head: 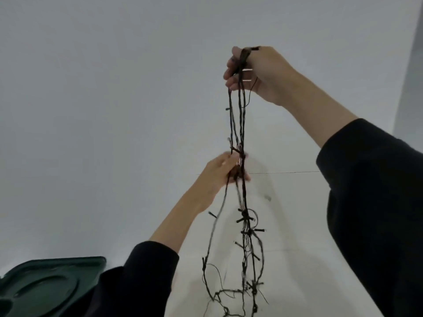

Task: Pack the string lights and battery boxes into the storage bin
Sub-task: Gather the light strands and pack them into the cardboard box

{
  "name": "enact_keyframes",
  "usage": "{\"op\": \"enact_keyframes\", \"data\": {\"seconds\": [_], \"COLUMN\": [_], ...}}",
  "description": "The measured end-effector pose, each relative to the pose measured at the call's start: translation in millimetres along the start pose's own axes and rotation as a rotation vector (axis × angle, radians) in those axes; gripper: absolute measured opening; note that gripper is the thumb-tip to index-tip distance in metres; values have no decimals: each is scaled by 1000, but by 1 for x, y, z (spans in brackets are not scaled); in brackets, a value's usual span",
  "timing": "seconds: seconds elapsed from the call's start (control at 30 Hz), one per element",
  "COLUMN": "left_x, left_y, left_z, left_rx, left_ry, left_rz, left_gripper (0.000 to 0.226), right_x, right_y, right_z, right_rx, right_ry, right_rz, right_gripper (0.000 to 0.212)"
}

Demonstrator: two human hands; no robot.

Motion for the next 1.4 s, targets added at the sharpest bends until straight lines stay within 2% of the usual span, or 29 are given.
{"op": "enact_keyframes", "data": {"seconds": [0.07,0.27,0.37,0.5,0.63,0.77,0.9,0.97,1.07,1.13,1.2,1.27,1.33,1.4], "left_x": [5,48,70,107,126,114,99,91,77,67,59,53,45,27], "left_y": [-17,-70,-95,-134,-164,-184,-206,-206,-187,-161,-125,-84,-48,-21], "left_z": [-8,-23,-31,-51,-71,-80,-88,-82,-65,-50,-31,-13,-3,3], "left_rx": [-4,50,135,309,404,422,597,689,775,730,531,267,104,51], "left_ry": [-33,157,129,120,111,131,31,-82,-365,-459,-351,-81,125,109], "left_rz": [103,252,543,736,899,758,604,594,650,584,407,69,-248,-278], "left_gripper": [28,21,13,15,16,5,17,30,68,83,71,54,34,25], "right_x": [8,38,56,83,89,73,49,39,27,21,16,11,8,6], "right_y": [4,39,48,52,58,57,46,41,32,29,27,26,26,24], "right_z": [-3,-14,-18,-18,-18,-10,1,5,7,8,9,9,9,9], "right_rx": [-27,-129,-116,-64,-44,3,32,51,18,18,23,9,6,14], "right_ry": [4,164,316,486,545,507,371,324,183,124,98,54,31,18], "right_rz": [103,269,337,340,215,183,86,64,-64,-109,-121,-143,-142,-150], "right_gripper": [26,29,32,26,28,25,25,23,25,25,23,22,22,23]}}
Point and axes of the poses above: each hand's wrist, its own z-axis towards the middle knuckle, its own x-axis out of the back of the hand, y = z × x, the point moved 2 cm from there along z, towards the middle knuckle
